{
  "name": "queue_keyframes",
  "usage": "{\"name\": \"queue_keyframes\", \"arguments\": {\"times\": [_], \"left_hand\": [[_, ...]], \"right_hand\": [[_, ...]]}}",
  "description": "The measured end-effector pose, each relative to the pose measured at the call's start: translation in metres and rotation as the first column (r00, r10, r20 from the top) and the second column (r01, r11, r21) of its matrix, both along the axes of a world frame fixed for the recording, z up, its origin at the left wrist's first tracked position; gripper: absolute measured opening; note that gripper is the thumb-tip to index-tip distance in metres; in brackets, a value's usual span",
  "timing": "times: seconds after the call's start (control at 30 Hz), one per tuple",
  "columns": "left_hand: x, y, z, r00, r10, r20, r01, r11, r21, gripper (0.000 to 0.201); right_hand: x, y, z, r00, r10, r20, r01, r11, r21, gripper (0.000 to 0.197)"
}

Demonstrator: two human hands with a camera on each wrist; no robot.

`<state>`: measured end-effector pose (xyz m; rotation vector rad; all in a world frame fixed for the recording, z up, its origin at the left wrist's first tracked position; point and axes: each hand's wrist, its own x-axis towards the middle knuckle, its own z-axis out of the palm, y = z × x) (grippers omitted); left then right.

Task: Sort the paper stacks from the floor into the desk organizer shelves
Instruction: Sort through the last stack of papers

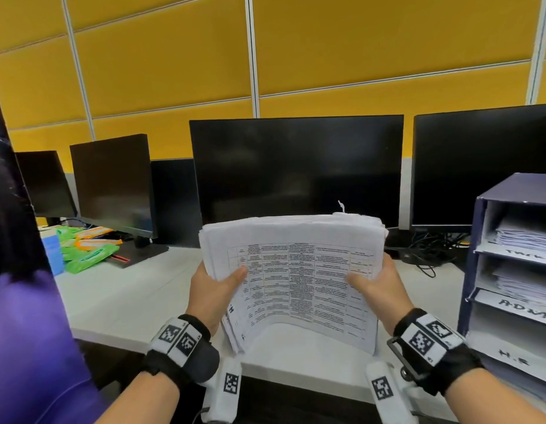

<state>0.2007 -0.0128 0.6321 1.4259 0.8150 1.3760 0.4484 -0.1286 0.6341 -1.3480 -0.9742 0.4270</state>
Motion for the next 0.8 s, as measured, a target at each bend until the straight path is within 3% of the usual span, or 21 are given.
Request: {"name": "queue_keyframes", "arguments": {"times": [0.13, 0.3, 0.47, 0.63, 0.7, 0.77, 0.8], "left_hand": [[0.002, -0.002, -0.004, 1.000, 0.015, 0.005, -0.015, 1.000, -0.009, 0.037], [-0.002, -0.001, 0.017, 0.993, 0.100, 0.067, -0.104, 0.993, 0.051, 0.045], [-0.005, 0.001, 0.020, 0.997, 0.062, 0.036, -0.064, 0.996, 0.060, 0.037], [-0.005, -0.002, 0.024, 0.998, 0.054, 0.041, -0.058, 0.995, 0.081, 0.036], [-0.003, -0.005, 0.030, 0.998, 0.066, 0.022, -0.068, 0.991, 0.115, 0.038], [-0.002, -0.008, 0.038, 0.997, 0.076, -0.002, -0.075, 0.982, 0.174, 0.041], [-0.001, -0.010, 0.042, 0.997, 0.080, -0.018, -0.075, 0.976, 0.202, 0.042]], "right_hand": [[-0.003, -0.003, -0.005, 1.000, -0.002, 0.020, 0.001, 1.000, 0.015, 0.048], [0.000, -0.012, 0.012, 1.000, 0.023, -0.004, -0.021, 0.970, 0.240, 0.059], [-0.007, -0.006, 0.017, 0.999, 0.034, 0.006, -0.034, 0.981, 0.191, 0.048], [-0.005, -0.004, 0.022, 0.992, -0.109, 0.069, 0.100, 0.987, 0.124, 0.043], [-0.006, -0.001, 0.032, 0.924, -0.260, 0.281, 0.253, 0.965, 0.061, 0.069], [-0.012, 0.001, 0.048, 0.737, -0.353, 0.576, 0.408, 0.912, 0.037, 0.096], [-0.017, 0.002, 0.058, 0.621, -0.340, 0.706, 0.439, 0.897, 0.047, 0.101]]}}
